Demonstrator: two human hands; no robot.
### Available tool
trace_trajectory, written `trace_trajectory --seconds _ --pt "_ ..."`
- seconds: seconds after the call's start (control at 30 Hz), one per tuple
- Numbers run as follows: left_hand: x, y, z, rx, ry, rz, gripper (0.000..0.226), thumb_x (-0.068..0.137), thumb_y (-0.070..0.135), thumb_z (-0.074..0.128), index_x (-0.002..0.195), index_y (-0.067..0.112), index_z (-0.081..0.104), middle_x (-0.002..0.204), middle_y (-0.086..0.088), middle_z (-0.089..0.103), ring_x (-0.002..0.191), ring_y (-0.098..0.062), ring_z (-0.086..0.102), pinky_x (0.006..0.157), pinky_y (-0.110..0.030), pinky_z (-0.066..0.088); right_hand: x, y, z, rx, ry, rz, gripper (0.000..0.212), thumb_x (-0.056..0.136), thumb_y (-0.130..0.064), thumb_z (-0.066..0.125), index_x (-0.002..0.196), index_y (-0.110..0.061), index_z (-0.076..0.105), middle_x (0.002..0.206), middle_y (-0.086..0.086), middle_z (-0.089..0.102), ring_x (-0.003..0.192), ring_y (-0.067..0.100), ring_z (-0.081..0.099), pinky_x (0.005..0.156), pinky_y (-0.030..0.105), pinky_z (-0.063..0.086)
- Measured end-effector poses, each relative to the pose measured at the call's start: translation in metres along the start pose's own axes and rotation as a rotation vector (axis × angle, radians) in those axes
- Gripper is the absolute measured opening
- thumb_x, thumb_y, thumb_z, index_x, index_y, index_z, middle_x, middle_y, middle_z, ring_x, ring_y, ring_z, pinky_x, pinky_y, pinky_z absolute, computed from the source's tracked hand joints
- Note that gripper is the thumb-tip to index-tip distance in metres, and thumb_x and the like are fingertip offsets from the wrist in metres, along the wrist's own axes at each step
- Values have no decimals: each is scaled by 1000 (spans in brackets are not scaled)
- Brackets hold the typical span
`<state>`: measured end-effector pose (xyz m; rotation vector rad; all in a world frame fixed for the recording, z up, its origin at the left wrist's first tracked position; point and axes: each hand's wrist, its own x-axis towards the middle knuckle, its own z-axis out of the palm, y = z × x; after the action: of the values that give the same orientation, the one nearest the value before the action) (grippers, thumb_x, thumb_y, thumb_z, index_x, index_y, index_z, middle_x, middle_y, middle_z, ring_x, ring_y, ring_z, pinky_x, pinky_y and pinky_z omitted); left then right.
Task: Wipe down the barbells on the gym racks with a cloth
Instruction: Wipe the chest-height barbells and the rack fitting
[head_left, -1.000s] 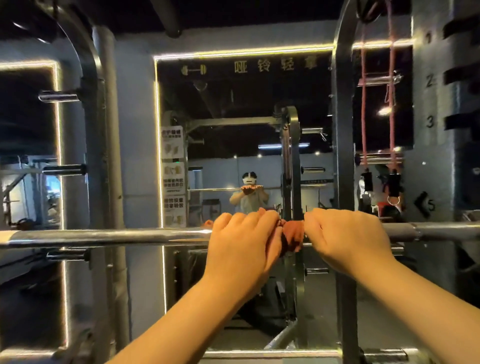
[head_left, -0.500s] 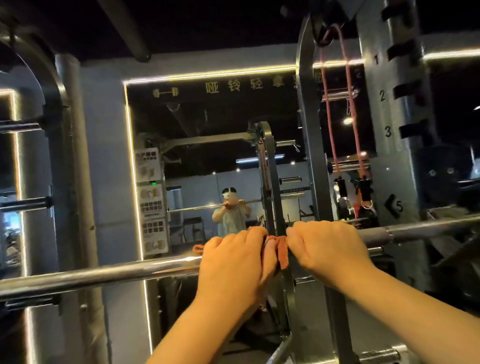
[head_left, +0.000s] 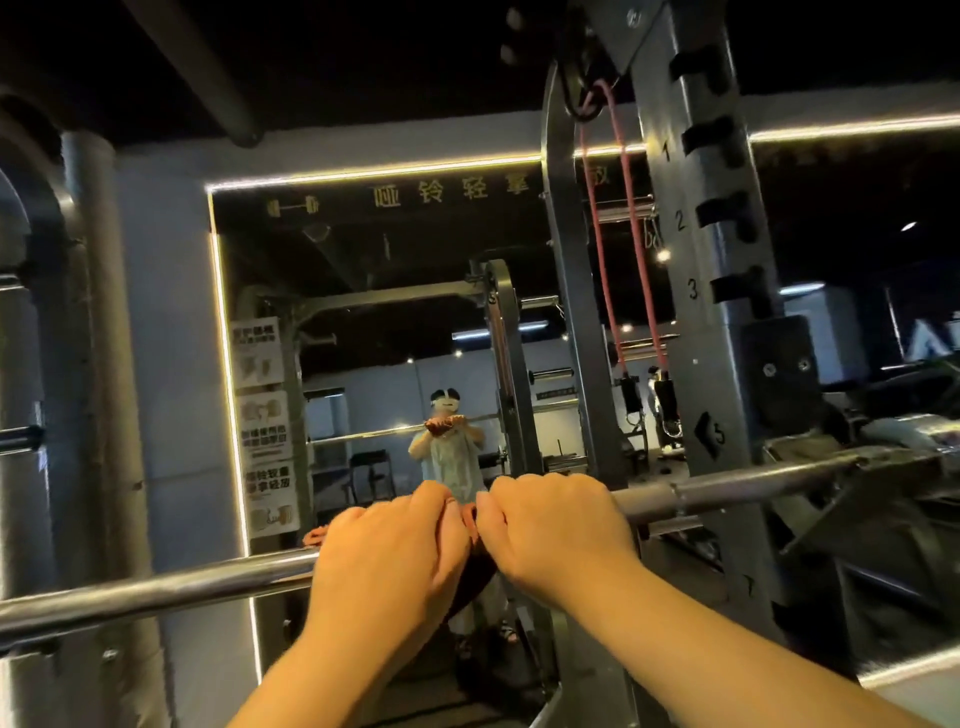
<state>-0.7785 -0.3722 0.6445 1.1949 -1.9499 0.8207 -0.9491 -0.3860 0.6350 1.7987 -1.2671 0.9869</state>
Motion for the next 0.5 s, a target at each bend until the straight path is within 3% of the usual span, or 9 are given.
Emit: trace_trajectory --seconds 0.1,0.17,0.23,0.3,0.4,0.5 --pt "-15 -7 19 -33 100 -9 31 96 47 29 102 36 58 86 16 64 76 -10 61 84 -36 46 1 1 4 -5 -26 2 58 97 -53 5 78 -25 52 69 -3 58 58 21 49 57 35 34" --pt "-35 -10 39 -23 279 15 39 93 38 39 126 26 55 112 1 64 103 -24 58 103 -42 34 1 1 5 -3 -32 4 57 98 -52 8 76 -24 52 67 -2 58 57 22 51 57 35 38" --pt "-48 -14 55 17 387 78 45 105 39 26 140 19 46 133 -8 51 126 -34 46 120 -43 16 0 2 5 -3 -45 4 55 99 -52 10 76 -23 52 67 -2 57 57 22 51 56 35 39" --pt "-50 -9 59 13 412 76 50 108 42 17 142 18 45 138 -10 49 133 -36 41 122 -43 11 1 2 3 1 -48 -7 56 99 -52 9 79 -23 52 69 -2 57 58 21 51 57 34 39" --pt "-37 7 45 -20 325 -58 44 95 42 36 129 22 57 122 -7 67 119 -29 57 111 -48 33 2 4 -1 13 -81 8 54 103 -50 13 79 -22 53 69 -1 56 60 19 54 61 35 48" --pt "-9 20 15 -19 73 -108 42 98 48 26 106 27 62 91 8 69 84 -17 66 86 -39 50 4 5 -5 -35 -115 -70 44 108 -44 19 84 -21 48 73 0 55 64 20 56 64 38 51"
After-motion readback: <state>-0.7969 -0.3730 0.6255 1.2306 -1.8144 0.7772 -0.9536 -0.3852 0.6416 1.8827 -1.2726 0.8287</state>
